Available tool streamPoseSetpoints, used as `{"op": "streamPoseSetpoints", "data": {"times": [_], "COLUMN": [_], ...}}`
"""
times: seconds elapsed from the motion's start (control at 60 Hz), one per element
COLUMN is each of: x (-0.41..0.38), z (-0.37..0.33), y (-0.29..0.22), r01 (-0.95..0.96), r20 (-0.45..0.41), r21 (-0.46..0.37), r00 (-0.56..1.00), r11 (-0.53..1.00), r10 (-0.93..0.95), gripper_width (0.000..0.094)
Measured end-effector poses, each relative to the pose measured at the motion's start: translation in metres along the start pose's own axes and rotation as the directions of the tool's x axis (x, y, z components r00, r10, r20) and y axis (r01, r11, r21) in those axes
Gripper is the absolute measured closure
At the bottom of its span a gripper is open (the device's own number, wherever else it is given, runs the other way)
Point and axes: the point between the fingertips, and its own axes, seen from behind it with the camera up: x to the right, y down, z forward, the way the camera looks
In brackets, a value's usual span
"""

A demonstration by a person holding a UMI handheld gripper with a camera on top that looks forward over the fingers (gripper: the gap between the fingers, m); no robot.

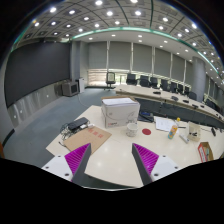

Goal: Pour water

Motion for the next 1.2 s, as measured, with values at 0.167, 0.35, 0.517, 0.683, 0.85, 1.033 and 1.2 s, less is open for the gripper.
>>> {"op": "streamPoseSetpoints", "data": {"times": [0.167, 0.35, 0.517, 0.683, 0.85, 1.033, 1.2], "x": [0.025, 0.084, 0.176, 0.296, 0.408, 0.499, 0.544], "z": [0.009, 0.030, 0.068, 0.124, 0.206, 0.304, 0.384], "y": [0.002, 0.019, 0.048, 0.062, 0.063, 0.062, 0.065], "r01": [-0.028, -0.066, -0.099, -0.131, -0.154, -0.175, -0.156], "r20": [-0.033, -0.095, -0.190, -0.274, -0.301, -0.303, -0.299], "r21": [-0.001, -0.023, -0.037, 0.042, 0.125, 0.177, 0.186], "r00": [0.999, 0.993, 0.978, 0.952, 0.935, 0.927, 0.931], "r11": [1.000, 0.998, 0.994, 0.990, 0.980, 0.968, 0.970], "r10": [0.028, 0.063, 0.091, 0.138, 0.185, 0.223, 0.207], "gripper_width": [0.0089, 0.0090, 0.0091, 0.0092, 0.0086, 0.0090, 0.0098]}}
